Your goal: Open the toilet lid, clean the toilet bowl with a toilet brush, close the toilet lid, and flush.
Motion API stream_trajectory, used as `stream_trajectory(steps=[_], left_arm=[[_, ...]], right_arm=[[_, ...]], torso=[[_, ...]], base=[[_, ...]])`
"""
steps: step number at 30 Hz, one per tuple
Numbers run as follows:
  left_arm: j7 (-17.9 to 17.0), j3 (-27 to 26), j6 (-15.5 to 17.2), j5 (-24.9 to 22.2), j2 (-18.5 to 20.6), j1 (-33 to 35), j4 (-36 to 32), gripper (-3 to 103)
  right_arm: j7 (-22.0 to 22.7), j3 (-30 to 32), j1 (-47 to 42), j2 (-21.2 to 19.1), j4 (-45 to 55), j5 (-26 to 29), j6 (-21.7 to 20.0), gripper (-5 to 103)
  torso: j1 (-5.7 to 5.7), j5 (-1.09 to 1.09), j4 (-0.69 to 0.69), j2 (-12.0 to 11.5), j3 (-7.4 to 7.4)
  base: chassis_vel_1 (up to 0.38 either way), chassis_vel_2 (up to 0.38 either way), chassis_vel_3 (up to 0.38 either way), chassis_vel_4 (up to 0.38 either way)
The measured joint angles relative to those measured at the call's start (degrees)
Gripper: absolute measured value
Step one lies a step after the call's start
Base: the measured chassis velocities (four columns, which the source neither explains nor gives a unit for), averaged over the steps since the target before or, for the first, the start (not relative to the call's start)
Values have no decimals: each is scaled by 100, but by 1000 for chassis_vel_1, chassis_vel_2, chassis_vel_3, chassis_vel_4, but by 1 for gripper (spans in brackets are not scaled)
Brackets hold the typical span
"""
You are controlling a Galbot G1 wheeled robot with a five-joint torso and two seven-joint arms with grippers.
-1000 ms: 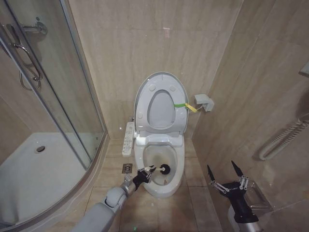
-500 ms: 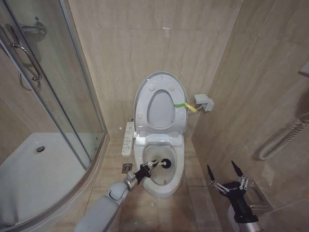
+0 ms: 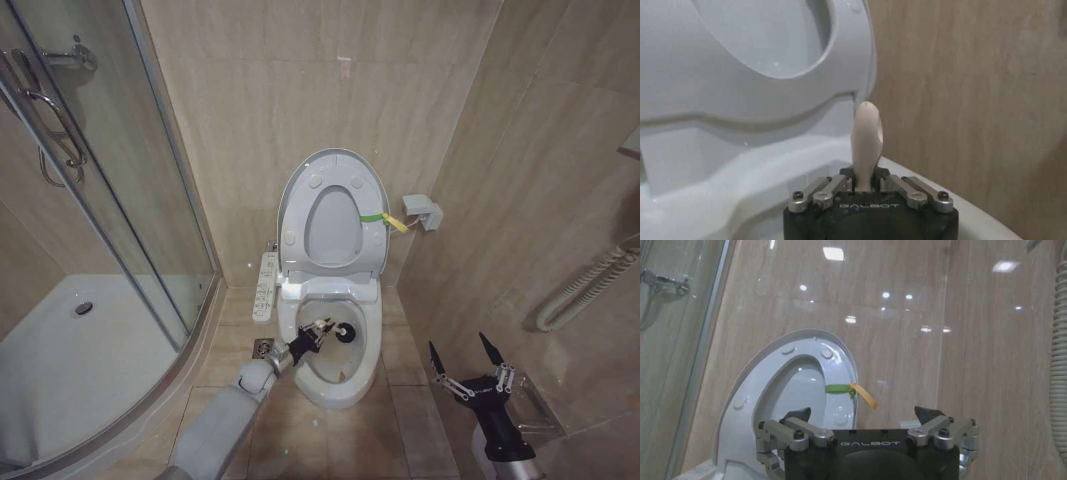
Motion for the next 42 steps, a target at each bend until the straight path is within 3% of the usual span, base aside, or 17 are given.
stream_trajectory(steps=[22, 26, 31, 35, 39, 42], left_arm=[[80, -244, -277, 125, -489, -536, 609, 18], [-13, -176, -5, -189, -282, -207, 82, 18], [-139, -148, 244, -241, -35, 114, -466, 18], [-431, -143, 852, -336, 333, 534, -1444, 18], [-585, -179, 1108, -363, 481, 697, -1818, 18], [-906, -270, 1483, -317, 644, 965, -2289, 18]], right_arm=[[0, 0, 0, 0, 0, 0, 0, 100], [0, 0, 0, 0, 0, 0, 0, 100], [0, 0, 0, 0, 0, 0, 0, 100], [0, 0, 0, 0, 0, 0, 0, 100], [0, 0, 0, 0, 0, 0, 0, 100], [0, 0, 0, 0, 0, 0, 0, 100]], torso=[[0, 0, 0, 0, 0], [0, -2, 0, 0, 0], [0, -1, 1, 1, -1], [-1, -2, 0, 1, -1], [-1, 0, 0, 1, -1], [-1, -1, 1, 1, -1]], base=[[0, 0, 0, 0], [0, 0, 0, 0], [0, 0, 0, 0], [0, 0, 0, 0], [0, 0, 0, 0], [0, 0, 0, 0]])
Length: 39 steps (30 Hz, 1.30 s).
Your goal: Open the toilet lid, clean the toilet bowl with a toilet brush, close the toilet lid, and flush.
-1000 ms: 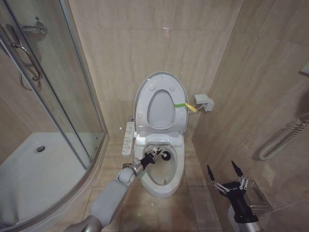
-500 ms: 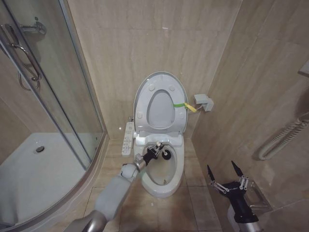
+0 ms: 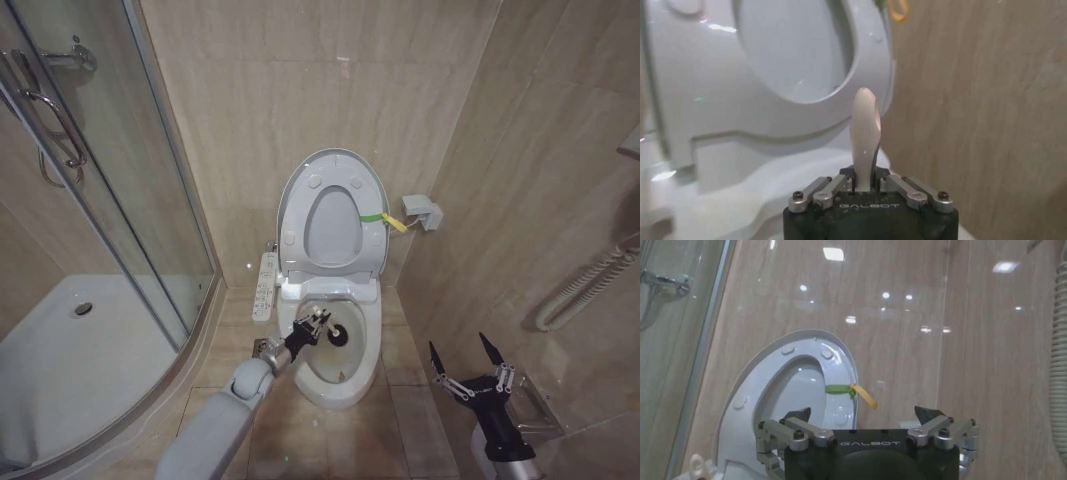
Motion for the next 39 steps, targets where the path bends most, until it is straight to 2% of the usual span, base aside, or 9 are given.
stream_trajectory(steps=[3, 5, 9, 15, 22, 30, 35, 36, 39], left_arm=[[-128, -32, 149, 21, 37, 80, -141, 18], [-404, -73, 502, 22, 94, 229, -342, 18], [-498, -71, 625, -33, 52, 221, -107, 18], [-406, 1, 557, -165, -103, 2, 640, 18], [-276, 2, 355, -158, -172, -106, 1041, 18], [-429, -45, 405, -196, 66, 84, -1, 18], [-836, 57, 802, -633, 282, 325, -948, 18], [-1016, 78, 1005, -837, 380, 559, -1371, 18], [-1248, 70, 1263, -1059, 455, 932, -1932, 18]], right_arm=[[0, 0, 0, 0, 0, 0, 0, 100], [0, 0, 0, 0, 0, 0, 0, 100], [0, 0, 0, 0, 0, 0, 0, 100], [0, 0, 0, 0, 0, 0, 0, 100], [0, 0, 0, 0, 0, 0, 0, 100], [0, 0, 0, 0, 0, 0, 0, 100], [1, 0, 0, 0, 0, 0, 0, 100], [0, 0, 0, 0, 0, 0, 0, 100], [-1, 0, 0, -1, 0, 0, 0, 100]], torso=[[0, 1, 0, 0, 0], [0, 0, 0, 0, 0], [0, 0, 0, 0, 0], [0, 0, -1, 0, 0], [0, 0, 0, -1, 0], [0, 2, 0, -1, 1], [1, 1, -2, -1, 0], [1, 1, -1, -1, 0], [0, 1, 1, -1, 0]], base=[[0, 0, 0, 0], [0, 0, 0, 0], [0, 0, 0, 0], [0, 0, 0, 0], [0, 0, 0, 0], [0, 0, 0, 0], [0, 0, 0, 0], [0, 0, 0, 0], [0, 0, 0, 0]])
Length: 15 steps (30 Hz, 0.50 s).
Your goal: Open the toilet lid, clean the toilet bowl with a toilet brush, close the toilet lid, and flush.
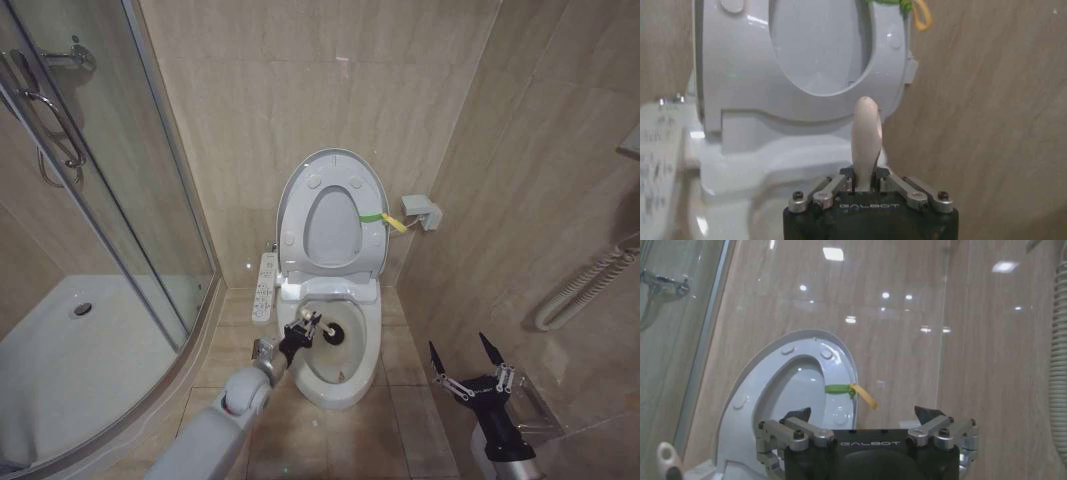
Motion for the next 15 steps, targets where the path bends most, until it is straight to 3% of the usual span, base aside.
stream_trajectory(steps=[3, 6, 15], left_arm=[[-298, -71, 247, -102, 23, 558, -599, 18], [-482, -123, 363, 49, 15, 873, -789, 18], [-632, -336, 727, 594, 51, 935, -679, 18]], right_arm=[[1, 0, 0, 1, 0, 0, 0, 100], [1, 0, 0, 1, 0, 0, 0, 100], [1, 0, 0, 1, 0, 0, 0, 100]], torso=[[0, -1, 0, 0, -1], [0, -1, 0, 0, -1], [0, -1, -1, 0, 0]], base=[[0, 0, 0, 0], [0, 0, 0, 0], [0, 0, 0, 0]])
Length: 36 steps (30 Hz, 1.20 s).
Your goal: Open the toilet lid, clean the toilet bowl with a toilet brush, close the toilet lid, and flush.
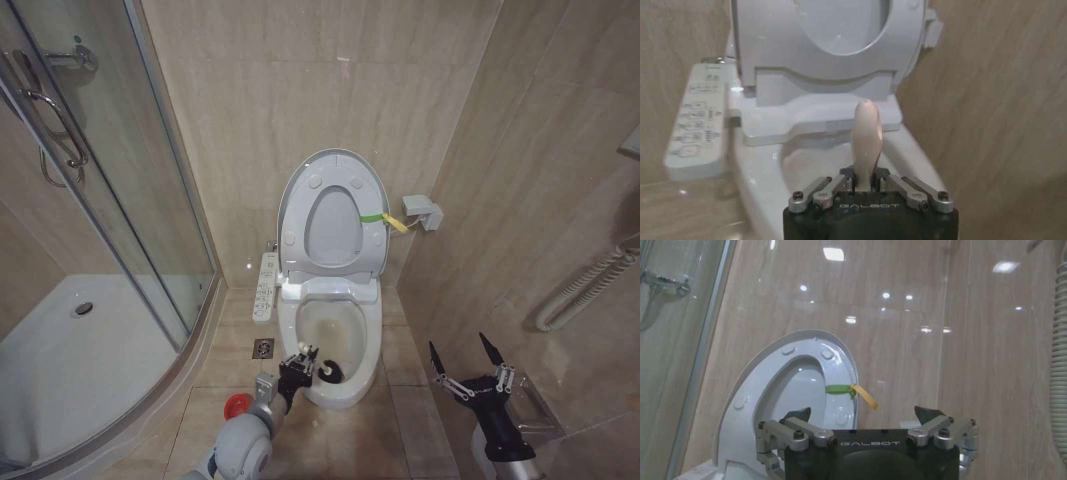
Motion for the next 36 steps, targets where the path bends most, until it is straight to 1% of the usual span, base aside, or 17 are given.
stream_trajectory(steps=[4, 5, 6, 10, 13, 15, 17, 19, 20, 23, 26, 28, 31, 32, 33, 35, 36], left_arm=[[98, 29, 155, 151, 80, -201, 180, 18], [187, 128, 194, 153, 77, -420, 466, 18], [187, 128, 194, 153, 77, -420, 466, 18], [312, 250, 110, 154, -106, -609, 906, 18], [342, 293, 64, 143, -188, -613, 995, 18], [324, 333, 62, 90, -206, -563, 919, 18], [243, 415, 103, -38, -143, -420, 570, 18], [48, 434, 267, -311, 71, -172, -43, 18], [48, 434, 267, -311, 71, -172, -43, 18], [-112, 366, 406, -489, 271, 44, -544, 18], [-191, 263, 476, -588, 419, 170, -781, 18], [-190, 236, 476, -600, 427, 177, -773, 18], [-85, 153, 449, -836, 328, 70, -391, 18], [-85, 153, 449, -836, 328, 70, -391, 18], [39, 131, 418, -1019, 260, -52, -166, 18], [187, 125, 382, -1125, 193, -219, 58, 18], [187, 125, 382, -1125, 193, -219, 58, 18]], right_arm=[[0, 0, 0, 0, 0, 0, 0, 100], [0, 0, 0, 0, 0, 0, 0, 100], [0, 0, 0, 0, 0, 0, 0, 100], [0, 0, 0, 0, 0, 0, 0, 100], [0, 0, 0, 0, 0, 0, 0, 100], [0, 0, 0, 0, 0, 0, 0, 100], [0, 0, 0, 0, 0, 0, 0, 100], [0, 0, 0, 0, 0, 0, 0, 100], [0, 0, 0, 0, 0, 0, 0, 100], [0, 0, 0, 0, 0, 0, 0, 100], [0, 0, 0, 0, 0, 0, 0, 100], [0, 0, 0, 0, 0, 0, 0, 100], [0, 0, 0, 0, 0, 0, 0, 100], [0, 0, 0, 0, 0, 0, 0, 100], [0, 0, 0, 0, 0, 0, 0, 100], [0, 0, 0, 0, 0, 0, 0, 100], [0, 0, 0, 0, 0, 0, 0, 100]], torso=[[0, 0, 0, 0, 0], [0, 0, 0, 0, 0], [0, 0, 0, 0, 0], [1, 1, 0, 0, 0], [1, 0, 1, 0, 1], [1, 0, 0, 0, 1], [1, 0, 0, 0, 1], [0, 2, 1, 0, 0], [0, 2, 1, 0, 0], [0, 1, 1, 0, 0], [0, 1, 1, 0, 0], [0, 1, 1, 0, 0], [1, 0, 1, 0, 0], [1, 0, 1, 0, 0], [0, -1, 0, 0, 0], [1, 0, 0, 0, 1], [1, 0, 0, 0, 1]], base=[[0, 0, 0, 0], [0, 0, 0, 0], [0, 0, 0, 0], [0, 0, 0, 0], [0, 0, 0, 0], [0, 0, 0, 0], [0, 0, 0, 0], [0, 0, 0, 0], [0, 0, 0, 0], [0, 0, 0, 0], [0, 0, 0, 0], [0, 0, 0, 0], [0, 0, 0, 0], [0, 0, 0, 0], [0, 0, 0, 0], [0, 0, 0, 0], [0, 0, 0, 0]])
